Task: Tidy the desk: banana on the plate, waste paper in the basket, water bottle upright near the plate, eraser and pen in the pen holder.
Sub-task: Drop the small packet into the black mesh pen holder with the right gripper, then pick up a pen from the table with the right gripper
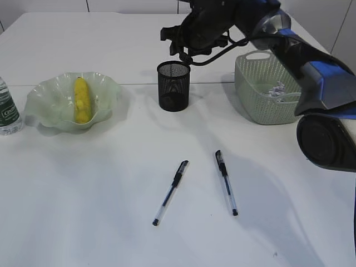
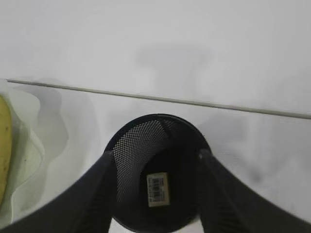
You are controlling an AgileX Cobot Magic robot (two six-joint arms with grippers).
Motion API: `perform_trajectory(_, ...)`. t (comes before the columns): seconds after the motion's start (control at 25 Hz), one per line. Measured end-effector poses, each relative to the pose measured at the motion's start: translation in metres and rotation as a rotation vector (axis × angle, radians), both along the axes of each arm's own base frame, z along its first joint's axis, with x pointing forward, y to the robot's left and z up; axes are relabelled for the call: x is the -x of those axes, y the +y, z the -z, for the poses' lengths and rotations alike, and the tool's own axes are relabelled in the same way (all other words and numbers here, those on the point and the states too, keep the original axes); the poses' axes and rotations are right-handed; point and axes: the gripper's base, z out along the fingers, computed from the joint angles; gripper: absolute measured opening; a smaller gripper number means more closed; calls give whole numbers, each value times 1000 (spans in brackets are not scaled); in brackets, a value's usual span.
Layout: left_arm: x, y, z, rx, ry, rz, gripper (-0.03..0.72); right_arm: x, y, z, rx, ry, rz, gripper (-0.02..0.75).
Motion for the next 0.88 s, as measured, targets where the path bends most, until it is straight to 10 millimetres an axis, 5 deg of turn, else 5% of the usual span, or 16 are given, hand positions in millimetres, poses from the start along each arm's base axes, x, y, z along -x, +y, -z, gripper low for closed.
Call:
perform_trajectory(0.36, 0, 0, 0, 0, 0, 0, 262, 15, -13, -4, 158, 142, 4, 379)
perform_trajectory(0.88, 0, 0, 0, -2, 0, 0, 262, 26, -14, -44, 139, 75, -24, 377)
